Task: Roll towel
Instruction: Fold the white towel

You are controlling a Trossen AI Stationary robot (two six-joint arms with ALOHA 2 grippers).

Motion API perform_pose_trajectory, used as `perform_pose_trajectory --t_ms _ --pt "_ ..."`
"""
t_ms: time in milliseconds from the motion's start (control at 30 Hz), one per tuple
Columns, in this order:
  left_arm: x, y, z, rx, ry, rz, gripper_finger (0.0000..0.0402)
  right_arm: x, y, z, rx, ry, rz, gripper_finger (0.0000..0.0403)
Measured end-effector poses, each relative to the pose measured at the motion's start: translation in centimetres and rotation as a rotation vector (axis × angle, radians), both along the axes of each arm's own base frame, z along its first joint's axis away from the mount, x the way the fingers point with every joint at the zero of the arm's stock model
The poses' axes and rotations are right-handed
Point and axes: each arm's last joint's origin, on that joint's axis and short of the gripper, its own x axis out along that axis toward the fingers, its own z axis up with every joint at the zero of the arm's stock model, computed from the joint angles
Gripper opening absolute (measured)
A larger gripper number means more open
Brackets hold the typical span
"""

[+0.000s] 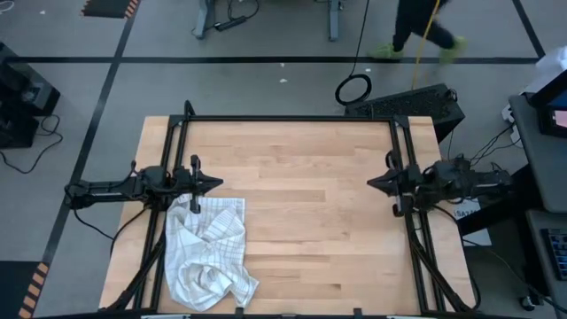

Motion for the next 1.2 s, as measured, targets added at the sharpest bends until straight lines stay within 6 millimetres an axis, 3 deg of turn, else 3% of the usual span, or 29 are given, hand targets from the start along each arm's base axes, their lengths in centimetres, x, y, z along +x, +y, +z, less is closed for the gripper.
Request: perform_pose_trajectory --t_ms 300,500,900,1200 --pt "0.0 0.0 0.0 0.052 0.004 0.006 0.0022 1.0 0.1 8.3 0.036 0.091 0.002 0.0" --pt "0.0 0.0 0.0 0.052 0.004 0.007 0.0022 3.1 0.4 11.4 0.033 0.115 0.006 0.0" --pt "0.0 0.0 0.2 0.048 -0.013 0.006 0.0022 7.3 0.9 9.9 0.042 0.28 0.004 0.0" --pt "0.0 0.0 0.5 -0.157 -0.058 0.014 0.0022 9.4 1.1 8.3 0.032 0.368 0.001 0.0"
